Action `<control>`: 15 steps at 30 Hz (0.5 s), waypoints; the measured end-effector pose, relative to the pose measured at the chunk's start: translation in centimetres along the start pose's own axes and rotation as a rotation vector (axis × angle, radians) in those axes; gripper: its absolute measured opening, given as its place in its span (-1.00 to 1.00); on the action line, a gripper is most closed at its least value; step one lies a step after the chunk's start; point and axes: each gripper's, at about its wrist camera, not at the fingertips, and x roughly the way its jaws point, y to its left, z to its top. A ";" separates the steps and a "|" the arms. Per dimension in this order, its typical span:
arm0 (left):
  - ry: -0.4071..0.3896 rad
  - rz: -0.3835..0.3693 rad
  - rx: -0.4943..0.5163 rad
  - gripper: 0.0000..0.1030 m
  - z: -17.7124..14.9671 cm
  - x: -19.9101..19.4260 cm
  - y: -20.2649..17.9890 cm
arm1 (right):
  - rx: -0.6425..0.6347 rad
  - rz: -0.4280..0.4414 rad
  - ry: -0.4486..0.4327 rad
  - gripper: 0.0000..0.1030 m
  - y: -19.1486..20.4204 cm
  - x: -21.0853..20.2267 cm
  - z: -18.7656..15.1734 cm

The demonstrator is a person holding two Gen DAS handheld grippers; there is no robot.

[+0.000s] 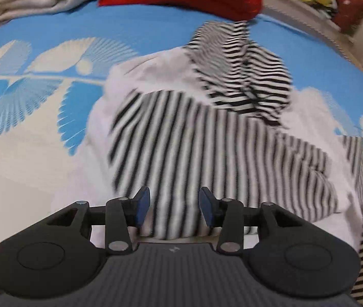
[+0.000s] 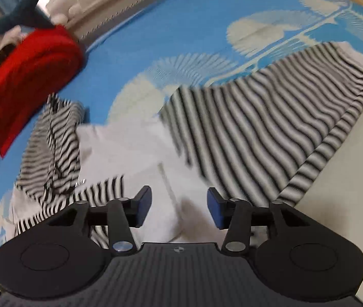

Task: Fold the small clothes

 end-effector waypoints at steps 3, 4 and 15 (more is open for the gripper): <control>-0.013 -0.002 0.044 -0.04 -0.2 0.0 -1.6 | 0.042 -0.060 -0.043 0.02 -3.1 -0.6 1.7; -0.014 -0.003 0.055 -0.04 -0.3 0.0 -2.2 | 0.055 -0.077 -0.055 0.02 -4.1 -0.7 2.3; -0.031 -0.029 0.069 -0.04 -0.5 0.5 -4.2 | 0.350 -0.242 -0.205 -0.03 -18.9 -1.0 7.3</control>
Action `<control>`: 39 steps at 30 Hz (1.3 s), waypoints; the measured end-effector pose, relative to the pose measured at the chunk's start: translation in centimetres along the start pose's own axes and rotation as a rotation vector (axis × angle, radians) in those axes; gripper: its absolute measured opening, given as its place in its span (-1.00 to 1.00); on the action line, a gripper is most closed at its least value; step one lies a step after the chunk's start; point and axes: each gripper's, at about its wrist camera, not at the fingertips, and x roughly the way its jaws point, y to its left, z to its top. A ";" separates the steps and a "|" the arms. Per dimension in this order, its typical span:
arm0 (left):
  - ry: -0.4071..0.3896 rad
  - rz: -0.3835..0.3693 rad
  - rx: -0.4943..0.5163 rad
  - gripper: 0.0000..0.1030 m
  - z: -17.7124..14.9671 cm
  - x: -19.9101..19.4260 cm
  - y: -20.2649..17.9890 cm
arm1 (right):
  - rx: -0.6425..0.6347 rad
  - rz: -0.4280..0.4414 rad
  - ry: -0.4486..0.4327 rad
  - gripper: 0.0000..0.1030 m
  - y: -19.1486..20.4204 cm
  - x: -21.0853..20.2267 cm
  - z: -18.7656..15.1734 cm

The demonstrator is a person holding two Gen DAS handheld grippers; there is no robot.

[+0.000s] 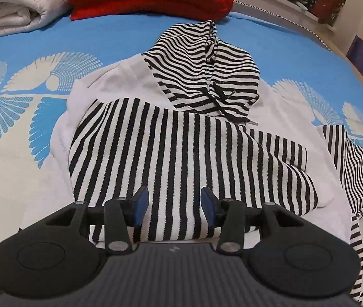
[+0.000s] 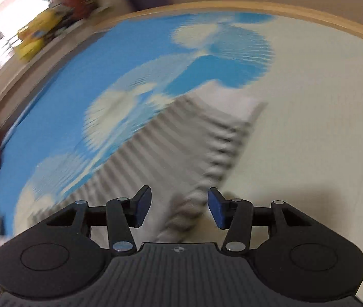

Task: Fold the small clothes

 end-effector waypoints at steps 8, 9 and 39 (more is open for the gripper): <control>0.015 0.003 -0.019 -0.04 0.4 0.9 -0.2 | 0.160 -0.002 0.026 -0.14 -3.6 2.3 1.8; 0.015 0.001 -0.018 -0.04 0.4 1.0 -0.2 | 0.173 0.003 0.032 -0.20 -3.7 2.5 1.6; -0.025 0.040 -0.233 -0.04 1.8 -1.5 8.2 | -1.025 0.847 0.239 -0.44 25.8 -14.0 -26.6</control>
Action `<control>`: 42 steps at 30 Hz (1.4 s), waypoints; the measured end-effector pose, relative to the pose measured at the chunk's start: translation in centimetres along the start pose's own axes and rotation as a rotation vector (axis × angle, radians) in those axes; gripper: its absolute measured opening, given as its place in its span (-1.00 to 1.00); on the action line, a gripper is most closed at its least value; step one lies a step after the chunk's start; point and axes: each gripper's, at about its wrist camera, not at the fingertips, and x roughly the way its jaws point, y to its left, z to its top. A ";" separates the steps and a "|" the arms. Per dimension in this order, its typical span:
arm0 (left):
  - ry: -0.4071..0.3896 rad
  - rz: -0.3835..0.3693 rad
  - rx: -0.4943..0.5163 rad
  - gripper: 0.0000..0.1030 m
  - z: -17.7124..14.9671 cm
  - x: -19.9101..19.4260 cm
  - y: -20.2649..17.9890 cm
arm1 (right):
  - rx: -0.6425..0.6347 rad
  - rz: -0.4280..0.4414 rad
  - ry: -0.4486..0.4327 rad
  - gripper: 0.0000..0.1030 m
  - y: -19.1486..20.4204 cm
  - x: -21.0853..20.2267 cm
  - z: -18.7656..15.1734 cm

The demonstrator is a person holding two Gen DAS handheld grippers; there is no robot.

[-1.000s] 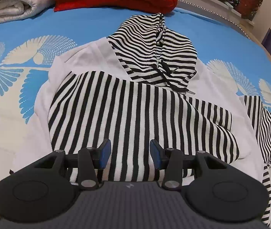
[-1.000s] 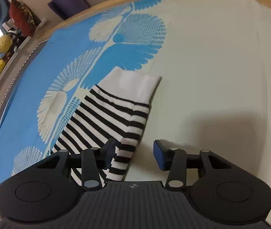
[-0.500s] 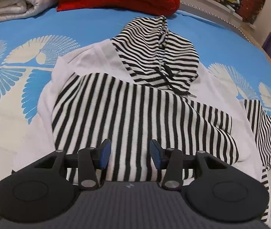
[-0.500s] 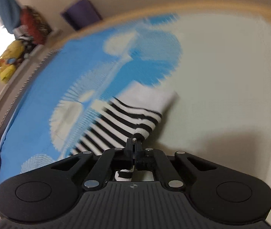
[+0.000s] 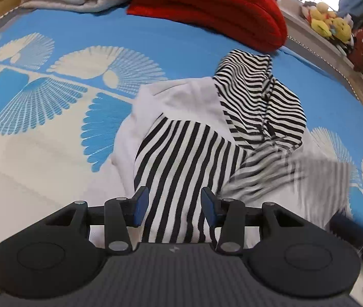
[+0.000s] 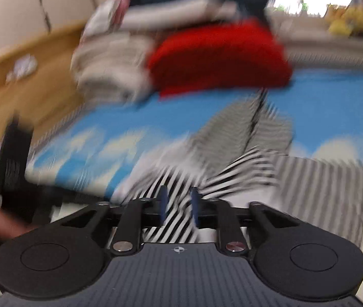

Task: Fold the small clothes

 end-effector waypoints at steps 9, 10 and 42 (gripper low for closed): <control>-0.001 -0.053 0.023 -0.04 -0.4 0.2 -0.7 | 0.376 -0.348 0.098 -0.21 -7.2 0.6 -0.7; 0.001 -0.073 0.045 -0.04 -0.5 0.3 -1.3 | 0.466 -0.369 0.113 -0.20 -8.7 0.5 -1.1; -0.116 -0.014 -0.225 -0.97 2.4 -2.3 4.4 | 0.855 -0.402 0.251 -0.16 -14.8 -0.2 -5.5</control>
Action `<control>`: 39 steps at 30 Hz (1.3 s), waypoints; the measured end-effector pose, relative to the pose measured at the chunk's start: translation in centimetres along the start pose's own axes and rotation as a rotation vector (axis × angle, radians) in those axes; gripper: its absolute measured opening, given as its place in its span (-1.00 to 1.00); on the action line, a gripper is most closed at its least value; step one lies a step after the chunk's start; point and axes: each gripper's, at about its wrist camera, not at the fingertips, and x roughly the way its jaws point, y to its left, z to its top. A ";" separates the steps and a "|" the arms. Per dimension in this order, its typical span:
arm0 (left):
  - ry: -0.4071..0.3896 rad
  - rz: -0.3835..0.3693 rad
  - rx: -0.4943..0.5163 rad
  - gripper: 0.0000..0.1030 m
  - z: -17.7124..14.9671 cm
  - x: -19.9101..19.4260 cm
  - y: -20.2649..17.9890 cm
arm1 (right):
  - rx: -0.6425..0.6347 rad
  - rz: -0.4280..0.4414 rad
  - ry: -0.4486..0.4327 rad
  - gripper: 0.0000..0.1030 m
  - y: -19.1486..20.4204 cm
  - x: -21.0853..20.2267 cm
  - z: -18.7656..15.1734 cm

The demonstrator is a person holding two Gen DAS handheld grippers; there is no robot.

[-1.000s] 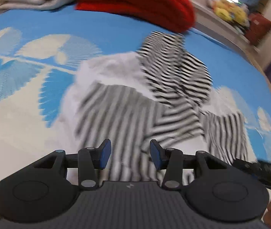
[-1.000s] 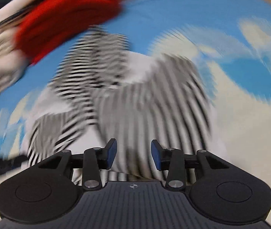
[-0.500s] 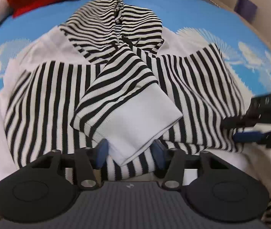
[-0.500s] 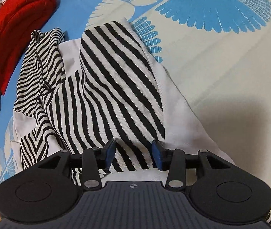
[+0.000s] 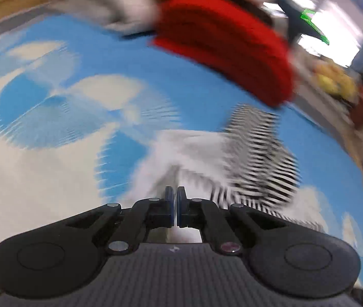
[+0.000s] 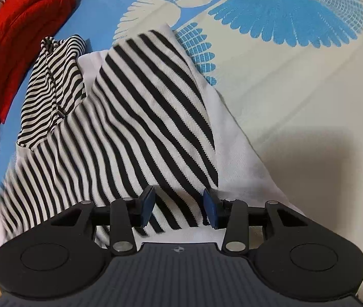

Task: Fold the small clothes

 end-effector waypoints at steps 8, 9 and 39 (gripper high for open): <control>0.128 -0.046 0.018 -0.66 -1.2 2.4 0.7 | -0.061 -0.061 -0.055 -0.15 0.7 -0.8 -0.4; 0.147 -0.059 0.022 -0.62 -1.7 2.9 0.5 | -0.077 -0.070 -0.057 -0.15 0.8 -0.7 -0.5; -0.008 -0.039 0.281 -0.27 -3.9 0.2 -7.8 | -0.328 -0.145 -0.298 0.04 2.0 -6.4 1.5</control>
